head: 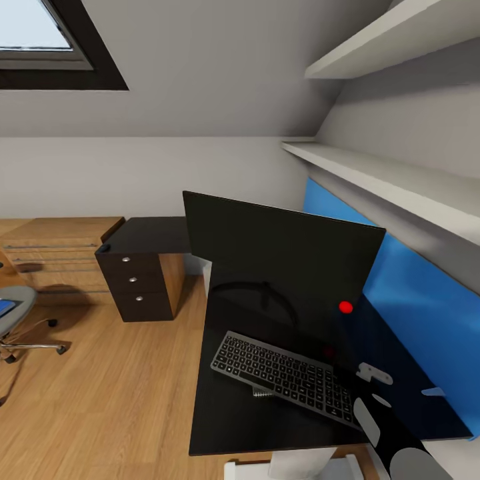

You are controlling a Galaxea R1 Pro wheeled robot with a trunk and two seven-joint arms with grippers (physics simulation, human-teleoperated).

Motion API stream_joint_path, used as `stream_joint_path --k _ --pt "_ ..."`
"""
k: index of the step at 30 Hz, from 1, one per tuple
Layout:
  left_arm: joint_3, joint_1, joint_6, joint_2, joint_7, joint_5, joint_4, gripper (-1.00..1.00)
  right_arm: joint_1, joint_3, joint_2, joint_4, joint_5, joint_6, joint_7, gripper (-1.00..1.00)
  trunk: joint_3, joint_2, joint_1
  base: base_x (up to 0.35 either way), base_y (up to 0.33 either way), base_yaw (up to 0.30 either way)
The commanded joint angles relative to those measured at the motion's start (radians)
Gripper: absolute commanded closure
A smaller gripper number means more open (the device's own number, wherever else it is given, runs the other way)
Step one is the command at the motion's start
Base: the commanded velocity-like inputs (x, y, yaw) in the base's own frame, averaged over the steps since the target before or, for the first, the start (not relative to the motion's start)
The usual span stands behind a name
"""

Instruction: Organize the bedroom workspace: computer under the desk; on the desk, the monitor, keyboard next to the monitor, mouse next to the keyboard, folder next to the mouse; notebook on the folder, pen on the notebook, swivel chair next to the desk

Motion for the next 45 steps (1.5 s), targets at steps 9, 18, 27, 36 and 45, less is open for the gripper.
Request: stream_joint_path --k 9,18,27,36,45 --pt "-0.003 -0.001 -0.006 0.007 0.007 0.006 0.004 -1.0 0.0 0.002 0.0 0.001 -0.013 -0.002 -0.004 -1.0 -0.001 -0.001 0.0 -0.003 0.0 0.0" --pt "-0.001 -0.001 -0.006 0.006 0.007 0.007 0.028 -1.0 0.0 0.002 0.0 0.001 -0.012 -0.002 -0.004 -1.0 -0.001 -0.001 0.0 -0.133 0.0 0.0" --pt "-0.001 -0.001 -0.007 0.006 0.007 0.007 0.029 -1.0 0.0 0.002 0.0 0.001 -0.012 -0.002 -0.004 -1.0 -0.001 -0.001 0.0 -0.105 0.081 0.0" --pt "-0.002 -0.001 -0.007 0.006 0.007 0.005 0.029 -1.0 0.0 0.002 0.0 0.001 -0.012 -0.002 -0.004 -1.0 -0.001 -0.001 0.0 -0.146 0.096 0.0" --pt "-0.002 -0.001 -0.007 0.006 0.007 0.005 0.029 -1.0 0.0 0.002 0.0 0.001 -0.012 -0.003 -0.004 -1.0 -0.001 -0.001 0.0 -0.172 0.007 0.0"
